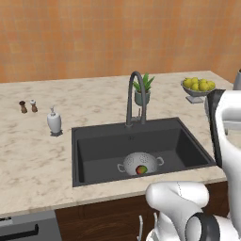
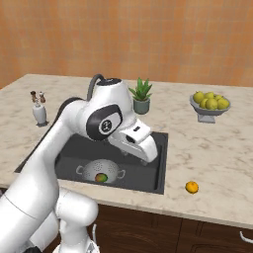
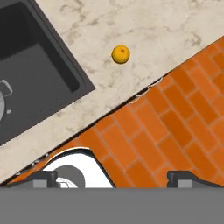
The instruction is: Put the colander in the sink, put the tangerine, mango in the colander, and turn on the sink faucet and pour water over the colander.
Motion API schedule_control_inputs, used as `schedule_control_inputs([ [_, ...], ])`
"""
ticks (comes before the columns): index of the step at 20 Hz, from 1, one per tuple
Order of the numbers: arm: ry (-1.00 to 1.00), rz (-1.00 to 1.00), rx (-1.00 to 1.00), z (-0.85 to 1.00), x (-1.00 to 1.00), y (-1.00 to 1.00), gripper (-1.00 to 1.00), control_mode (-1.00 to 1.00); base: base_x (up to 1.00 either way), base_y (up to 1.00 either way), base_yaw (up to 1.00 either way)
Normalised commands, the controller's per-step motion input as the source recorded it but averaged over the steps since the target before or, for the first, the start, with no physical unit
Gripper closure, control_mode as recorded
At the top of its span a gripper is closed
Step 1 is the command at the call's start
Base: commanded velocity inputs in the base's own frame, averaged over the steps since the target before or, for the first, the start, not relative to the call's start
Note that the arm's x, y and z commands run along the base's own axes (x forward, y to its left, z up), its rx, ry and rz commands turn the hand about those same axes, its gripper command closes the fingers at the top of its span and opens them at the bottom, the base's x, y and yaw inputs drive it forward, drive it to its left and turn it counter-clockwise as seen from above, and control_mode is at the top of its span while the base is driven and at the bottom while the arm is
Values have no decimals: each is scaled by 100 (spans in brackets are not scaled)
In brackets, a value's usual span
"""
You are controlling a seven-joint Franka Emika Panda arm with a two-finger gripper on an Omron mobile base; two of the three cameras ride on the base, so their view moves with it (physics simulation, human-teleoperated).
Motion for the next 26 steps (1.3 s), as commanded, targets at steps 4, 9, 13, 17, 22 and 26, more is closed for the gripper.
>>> schedule_control_inputs([
  [4, -1, 8, 18, -40, -2, -69, -100, -100, 0, 0, 0],
  [9, -2, 11, 9, -30, 0, -48, -100, -100, 0, 0, 0],
  [13, 0, 13, 0, -23, 8, -8, -100, -100, 0, 0, 0],
  [17, 0, 12, 0, -30, 5, -13, -100, -100, 0, 0, 0],
  [22, 0, 10, 0, -31, 4, -23, -100, -100, 0, 0, 0],
  [26, 0, 7, 0, -29, 16, -21, -100, -100, 0, 0, 0],
])
